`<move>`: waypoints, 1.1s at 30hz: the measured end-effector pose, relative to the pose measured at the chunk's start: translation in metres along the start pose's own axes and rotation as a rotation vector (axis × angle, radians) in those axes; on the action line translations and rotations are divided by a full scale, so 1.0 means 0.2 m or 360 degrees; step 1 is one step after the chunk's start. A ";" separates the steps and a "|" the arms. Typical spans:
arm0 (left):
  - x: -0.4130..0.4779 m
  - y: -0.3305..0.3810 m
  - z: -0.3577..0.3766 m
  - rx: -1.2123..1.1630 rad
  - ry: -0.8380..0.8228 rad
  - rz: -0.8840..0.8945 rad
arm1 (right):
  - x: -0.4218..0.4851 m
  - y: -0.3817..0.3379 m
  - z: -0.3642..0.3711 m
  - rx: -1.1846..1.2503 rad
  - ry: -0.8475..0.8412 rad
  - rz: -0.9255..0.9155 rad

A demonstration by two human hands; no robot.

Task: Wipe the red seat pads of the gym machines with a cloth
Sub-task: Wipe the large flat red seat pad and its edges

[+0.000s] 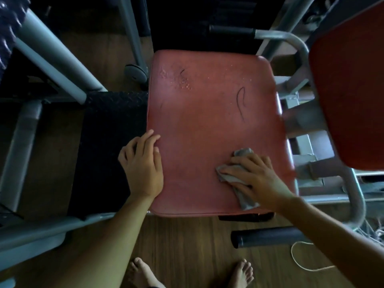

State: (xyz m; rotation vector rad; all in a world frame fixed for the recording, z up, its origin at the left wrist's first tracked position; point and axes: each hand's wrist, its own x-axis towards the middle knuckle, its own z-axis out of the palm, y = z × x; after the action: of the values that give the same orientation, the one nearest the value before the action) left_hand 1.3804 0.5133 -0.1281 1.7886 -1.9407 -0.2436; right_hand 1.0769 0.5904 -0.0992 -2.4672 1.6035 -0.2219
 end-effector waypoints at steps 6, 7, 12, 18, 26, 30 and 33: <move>-0.02 0.09 0.00 0.0235 0.0032 -0.0039 | -0.05 0.32 -0.09 0.0083 0.0425 0.1064; -0.02 0.13 0.01 0.0235 0.0046 -0.0065 | -0.03 0.26 -0.08 0.0053 0.0447 0.1100; 0.02 0.50 0.13 0.0057 0.0017 0.0138 | -0.11 0.04 0.00 0.0072 0.0144 -0.0240; 0.07 0.65 0.33 0.0053 -0.0009 0.0144 | -0.03 0.44 -0.06 -0.0050 0.0465 0.0374; 0.08 0.68 0.34 0.0313 -0.0100 0.0124 | -0.23 0.34 -0.03 0.0114 0.0214 -0.0550; 0.08 0.69 0.33 0.0341 -0.0110 0.0120 | -0.16 0.62 -0.05 -0.0020 0.0341 -0.0383; 0.08 0.70 0.33 0.0374 -0.0126 0.0115 | -0.17 0.56 -0.05 0.0195 0.0592 0.0307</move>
State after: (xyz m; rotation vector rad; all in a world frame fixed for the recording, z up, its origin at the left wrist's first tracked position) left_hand 1.2258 0.5028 -0.1202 1.8741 -2.1617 -0.0643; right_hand 0.9612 0.5761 -0.1177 -2.2558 1.8891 -0.7622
